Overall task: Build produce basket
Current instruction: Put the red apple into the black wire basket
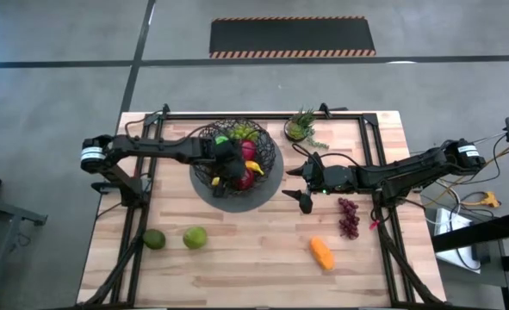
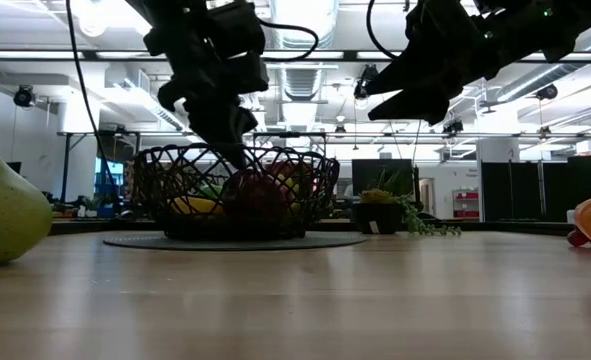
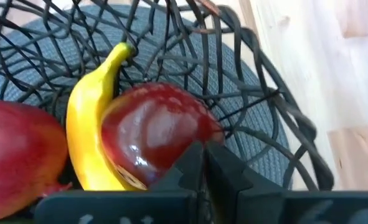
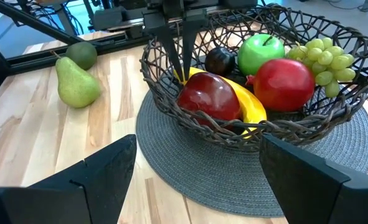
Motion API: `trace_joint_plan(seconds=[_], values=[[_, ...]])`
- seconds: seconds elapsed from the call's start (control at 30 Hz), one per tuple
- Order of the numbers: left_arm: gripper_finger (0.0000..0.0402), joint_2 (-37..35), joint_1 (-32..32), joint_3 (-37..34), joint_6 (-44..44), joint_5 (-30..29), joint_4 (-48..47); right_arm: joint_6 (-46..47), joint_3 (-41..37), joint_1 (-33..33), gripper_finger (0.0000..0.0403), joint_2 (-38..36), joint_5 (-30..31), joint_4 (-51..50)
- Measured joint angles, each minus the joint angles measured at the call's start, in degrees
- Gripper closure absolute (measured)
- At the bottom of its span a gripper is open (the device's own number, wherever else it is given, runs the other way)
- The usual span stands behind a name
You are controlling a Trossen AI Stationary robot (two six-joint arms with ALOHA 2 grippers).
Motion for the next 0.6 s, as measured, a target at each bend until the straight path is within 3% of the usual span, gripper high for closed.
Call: trace_joint_plan(seconds=[0.5,0.6], values=[[0.0401,-0.02,0.22,-0.80,0.03,-16.63,9.96,0.02,0.00,0.00,0.0081,0.00,0.00,0.17],[0.0401,-0.02,0.39,-0.80,0.03,-17.74,11.32,0.02,0.00,0.00,0.0081,0.00,-0.01,0.17]])
